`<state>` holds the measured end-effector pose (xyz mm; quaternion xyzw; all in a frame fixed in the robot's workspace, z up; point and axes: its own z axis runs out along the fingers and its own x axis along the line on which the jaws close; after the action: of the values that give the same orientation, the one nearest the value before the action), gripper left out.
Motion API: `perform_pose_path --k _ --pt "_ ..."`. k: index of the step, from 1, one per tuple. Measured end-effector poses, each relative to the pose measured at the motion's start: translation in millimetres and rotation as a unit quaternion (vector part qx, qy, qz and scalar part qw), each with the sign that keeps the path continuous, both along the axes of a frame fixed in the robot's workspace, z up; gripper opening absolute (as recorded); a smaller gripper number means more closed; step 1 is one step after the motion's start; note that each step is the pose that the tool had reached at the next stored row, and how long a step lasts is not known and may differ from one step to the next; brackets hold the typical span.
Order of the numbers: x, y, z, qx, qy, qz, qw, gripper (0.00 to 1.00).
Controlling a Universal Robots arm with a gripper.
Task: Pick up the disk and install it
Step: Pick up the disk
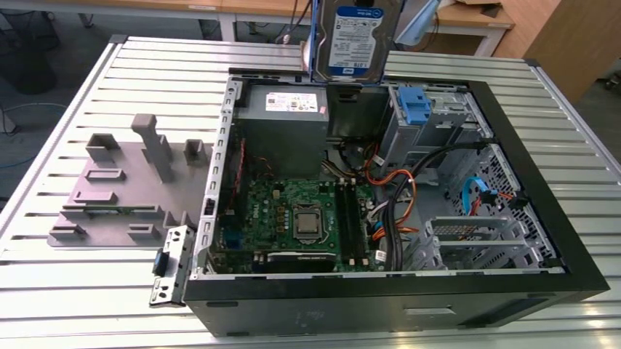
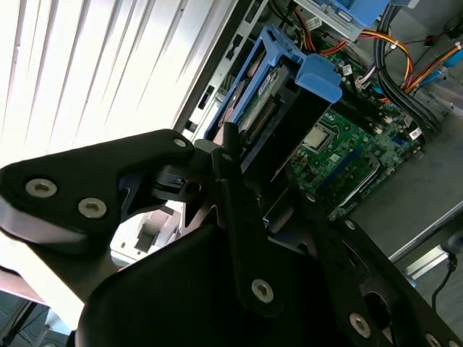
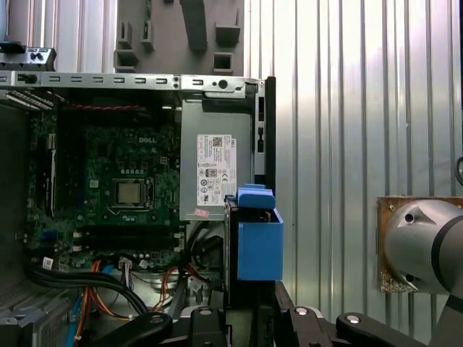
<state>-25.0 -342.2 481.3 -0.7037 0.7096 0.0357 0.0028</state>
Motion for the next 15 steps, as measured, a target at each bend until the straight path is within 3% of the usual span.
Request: perform_pose_path --k 4,15 --pt "0.0 -1.1 0.0 -0.0008 0.0 0.0 1.0 0.35" --pt "0.0 -9.8 -0.2 -0.003 0.0 0.0 1.0 0.35"
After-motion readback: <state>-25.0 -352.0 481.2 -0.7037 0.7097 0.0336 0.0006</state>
